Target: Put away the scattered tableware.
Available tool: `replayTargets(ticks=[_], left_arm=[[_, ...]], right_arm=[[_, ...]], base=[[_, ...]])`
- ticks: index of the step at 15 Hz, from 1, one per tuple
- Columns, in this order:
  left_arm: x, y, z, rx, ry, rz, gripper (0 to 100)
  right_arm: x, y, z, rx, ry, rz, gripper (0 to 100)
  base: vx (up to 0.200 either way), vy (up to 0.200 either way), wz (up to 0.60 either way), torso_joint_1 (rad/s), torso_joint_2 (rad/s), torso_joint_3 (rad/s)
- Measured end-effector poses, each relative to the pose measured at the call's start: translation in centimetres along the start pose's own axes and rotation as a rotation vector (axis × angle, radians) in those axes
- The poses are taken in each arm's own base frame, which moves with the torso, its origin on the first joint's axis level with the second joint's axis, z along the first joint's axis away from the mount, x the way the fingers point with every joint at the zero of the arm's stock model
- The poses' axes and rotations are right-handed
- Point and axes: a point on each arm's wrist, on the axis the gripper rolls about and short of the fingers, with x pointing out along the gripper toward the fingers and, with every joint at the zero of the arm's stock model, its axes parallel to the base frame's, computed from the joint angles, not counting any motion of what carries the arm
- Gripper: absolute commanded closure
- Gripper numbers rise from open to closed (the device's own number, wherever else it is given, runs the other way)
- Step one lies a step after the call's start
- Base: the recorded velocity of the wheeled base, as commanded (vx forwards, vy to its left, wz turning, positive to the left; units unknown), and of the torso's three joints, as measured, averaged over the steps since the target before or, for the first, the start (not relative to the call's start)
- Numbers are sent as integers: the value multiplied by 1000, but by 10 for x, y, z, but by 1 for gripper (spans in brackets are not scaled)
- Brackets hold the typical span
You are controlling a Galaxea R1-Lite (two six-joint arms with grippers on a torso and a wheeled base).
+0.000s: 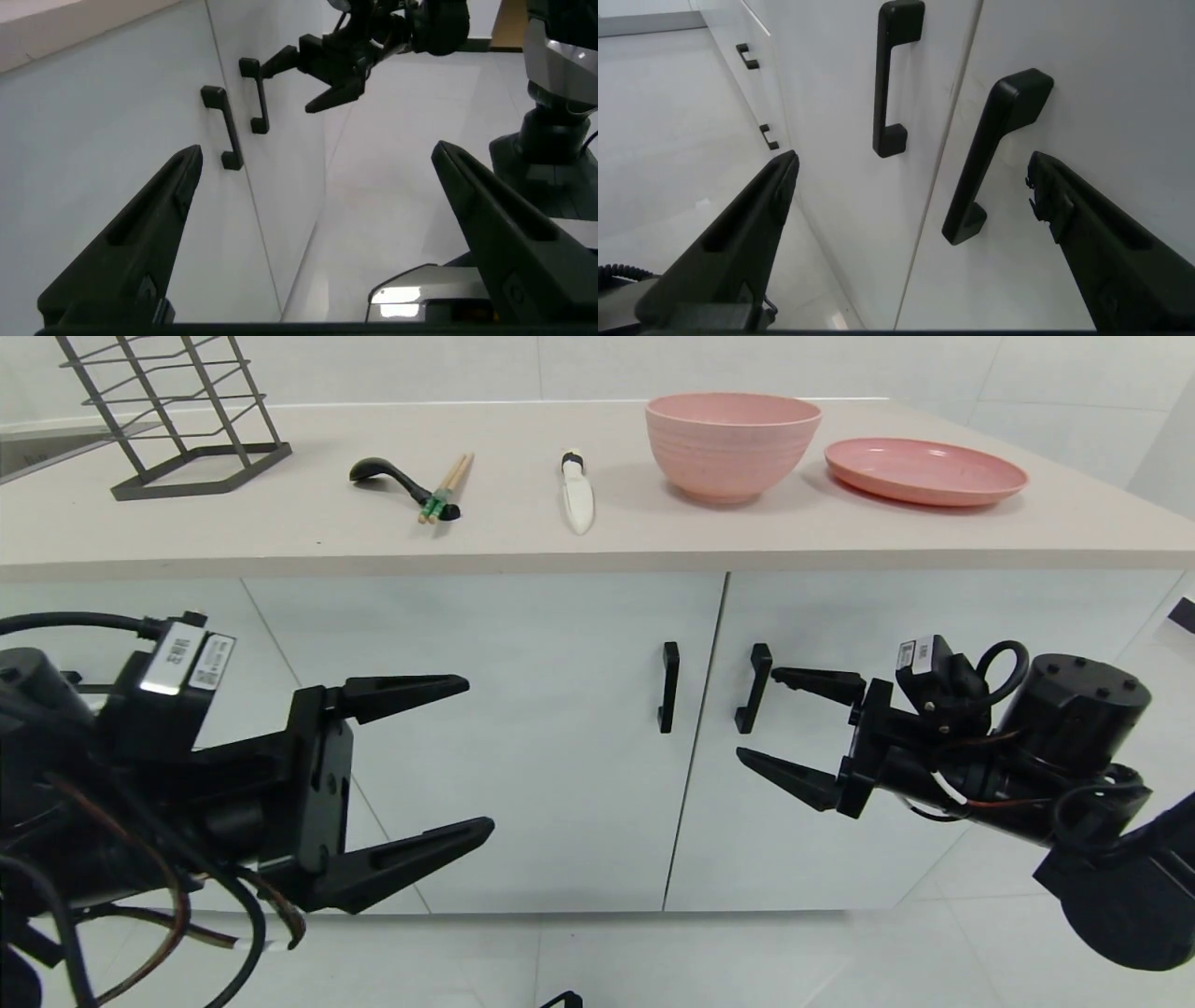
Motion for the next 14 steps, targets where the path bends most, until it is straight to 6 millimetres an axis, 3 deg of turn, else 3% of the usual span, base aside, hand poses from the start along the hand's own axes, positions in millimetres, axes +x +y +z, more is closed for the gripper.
replayTargets(ticks=[7, 14], left_arm=[[61, 10, -13, -6, -32, -93, 0], [105, 14, -26, -2, -69, -169, 0]], right_arm=[[5, -2, -7, 11, 13, 7, 0], [10, -4, -9, 10, 11, 16, 0]], base=[[0, 0, 0, 0, 0, 0], [0, 0, 0, 0, 0, 0]])
